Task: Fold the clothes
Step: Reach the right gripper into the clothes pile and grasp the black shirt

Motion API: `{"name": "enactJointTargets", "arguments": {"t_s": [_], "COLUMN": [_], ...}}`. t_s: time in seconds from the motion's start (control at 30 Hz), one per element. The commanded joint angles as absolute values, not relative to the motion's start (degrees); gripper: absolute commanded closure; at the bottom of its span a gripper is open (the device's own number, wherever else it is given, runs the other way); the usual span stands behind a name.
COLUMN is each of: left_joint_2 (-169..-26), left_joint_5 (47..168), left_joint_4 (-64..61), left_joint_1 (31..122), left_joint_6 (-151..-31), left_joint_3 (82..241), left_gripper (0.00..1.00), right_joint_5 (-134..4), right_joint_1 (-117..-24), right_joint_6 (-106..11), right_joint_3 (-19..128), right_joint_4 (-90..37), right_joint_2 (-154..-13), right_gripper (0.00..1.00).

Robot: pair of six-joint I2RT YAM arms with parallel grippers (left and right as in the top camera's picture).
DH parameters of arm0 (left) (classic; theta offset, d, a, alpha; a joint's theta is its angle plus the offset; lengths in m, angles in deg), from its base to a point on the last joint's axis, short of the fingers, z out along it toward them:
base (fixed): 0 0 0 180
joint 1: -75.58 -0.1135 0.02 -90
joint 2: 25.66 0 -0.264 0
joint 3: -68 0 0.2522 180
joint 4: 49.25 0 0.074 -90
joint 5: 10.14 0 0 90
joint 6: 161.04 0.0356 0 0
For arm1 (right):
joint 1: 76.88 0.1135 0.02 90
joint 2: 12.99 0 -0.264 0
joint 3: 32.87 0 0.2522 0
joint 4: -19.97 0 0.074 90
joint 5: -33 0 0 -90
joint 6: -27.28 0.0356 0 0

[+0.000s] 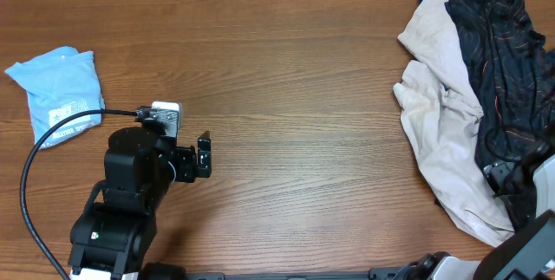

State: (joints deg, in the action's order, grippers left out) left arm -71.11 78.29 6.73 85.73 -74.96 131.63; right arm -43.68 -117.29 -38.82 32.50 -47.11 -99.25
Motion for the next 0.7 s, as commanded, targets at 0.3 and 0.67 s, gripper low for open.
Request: {"name": "enactJointTargets", "arguments": {"t_s": [0.3, 0.67], "left_joint_2": [-71.0, -71.0], "left_joint_5": [77.9, 77.9], "left_joint_4": [6.5, 6.2], "left_joint_1": [86.1, 86.1], "left_joint_6": [-74.3, -74.3], "left_joint_3": [133.1, 133.1], "left_gripper": [0.0, 0.0], "right_joint_5": [-43.1, -62.3], "right_joint_1": [-117.3, -113.3], "right_joint_6": [-37.0, -46.6], "right_joint_3": [34.4, 53.4], "right_joint_4": [-49.4, -60.0], "right_joint_2": [-99.8, -92.4], "right_gripper": [0.96, 0.96]}}
